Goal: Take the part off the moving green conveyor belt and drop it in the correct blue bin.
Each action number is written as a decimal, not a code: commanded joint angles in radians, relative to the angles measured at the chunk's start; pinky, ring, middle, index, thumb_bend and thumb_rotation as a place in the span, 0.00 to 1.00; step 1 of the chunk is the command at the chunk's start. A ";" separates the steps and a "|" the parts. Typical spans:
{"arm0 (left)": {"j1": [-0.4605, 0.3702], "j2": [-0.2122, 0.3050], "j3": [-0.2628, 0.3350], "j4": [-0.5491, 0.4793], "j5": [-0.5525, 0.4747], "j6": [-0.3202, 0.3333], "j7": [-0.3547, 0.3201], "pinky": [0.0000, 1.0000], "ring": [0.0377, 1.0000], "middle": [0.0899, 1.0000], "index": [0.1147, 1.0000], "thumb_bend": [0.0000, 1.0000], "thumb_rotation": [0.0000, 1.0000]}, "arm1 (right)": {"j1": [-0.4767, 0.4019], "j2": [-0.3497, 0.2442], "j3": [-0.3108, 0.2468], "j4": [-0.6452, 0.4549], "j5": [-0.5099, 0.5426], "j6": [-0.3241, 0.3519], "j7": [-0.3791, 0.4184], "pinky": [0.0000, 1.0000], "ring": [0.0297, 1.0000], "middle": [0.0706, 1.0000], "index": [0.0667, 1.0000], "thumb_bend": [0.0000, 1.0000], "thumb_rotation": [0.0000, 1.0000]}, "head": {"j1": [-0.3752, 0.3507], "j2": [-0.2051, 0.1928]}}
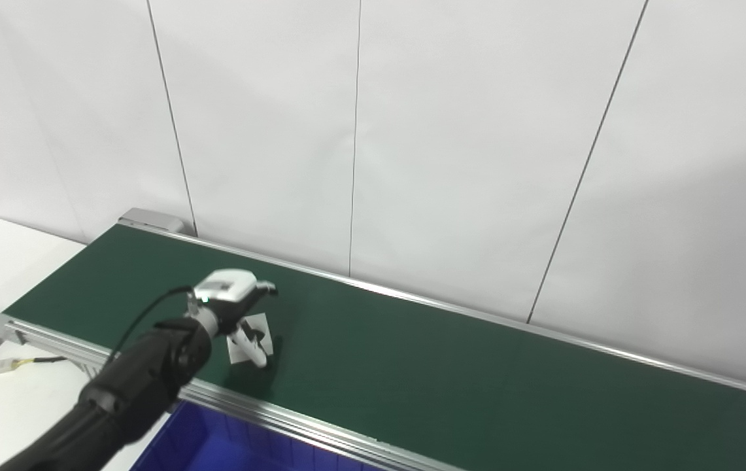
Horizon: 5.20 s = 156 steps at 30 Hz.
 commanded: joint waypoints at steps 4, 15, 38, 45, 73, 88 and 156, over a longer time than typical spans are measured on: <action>-0.017 0.005 -0.011 -0.053 0.029 0.035 -0.002 0.78 0.87 0.90 0.86 0.92 0.31 | -0.002 0.006 -0.001 -0.045 0.006 -0.025 -0.002 0.61 0.70 0.75 0.86 0.57 0.54 | -0.005 0.003; -0.008 -0.031 -0.033 -0.034 0.033 0.042 -0.001 0.77 0.84 0.85 0.85 0.92 0.28 | 0.004 0.007 0.001 -0.058 -0.001 -0.027 -0.004 0.61 0.69 0.75 0.86 0.55 0.53 | -0.012 0.009; -0.031 -0.042 0.018 0.214 -0.090 -0.196 0.243 0.48 0.45 0.44 0.73 0.52 0.00 | 0.024 -0.001 -0.003 -0.086 0.004 -0.018 0.002 0.61 0.69 0.74 0.86 0.54 0.52 | -0.022 0.030; -0.020 -0.055 0.021 0.244 -0.120 -0.238 0.279 0.33 0.39 0.46 0.71 0.50 0.00 | 0.028 -0.004 -0.004 -0.093 0.007 -0.011 0.003 0.62 0.70 0.75 0.86 0.56 0.53 | -0.024 0.037; 0.136 -0.069 0.131 -0.204 -0.231 -0.270 0.208 0.34 0.42 0.46 0.46 0.48 0.00 | 0.033 -0.016 -0.006 -0.120 0.005 0.000 0.006 0.62 0.70 0.75 0.86 0.50 0.46 | -0.058 0.057; 0.262 -0.095 0.200 -0.654 -0.248 -0.174 0.067 0.31 0.40 0.46 0.50 0.47 0.00 | 0.024 -0.029 -0.010 -0.125 0.000 -0.001 0.008 0.62 0.70 0.74 0.84 0.44 0.34 | -0.068 0.099; 0.395 -0.325 0.056 -0.284 -0.306 -0.454 0.044 0.38 0.41 0.45 0.47 0.48 0.00 | 0.027 -0.081 -0.070 -0.241 0.071 0.159 0.048 0.65 0.70 0.73 0.82 0.65 0.56 | -0.077 0.403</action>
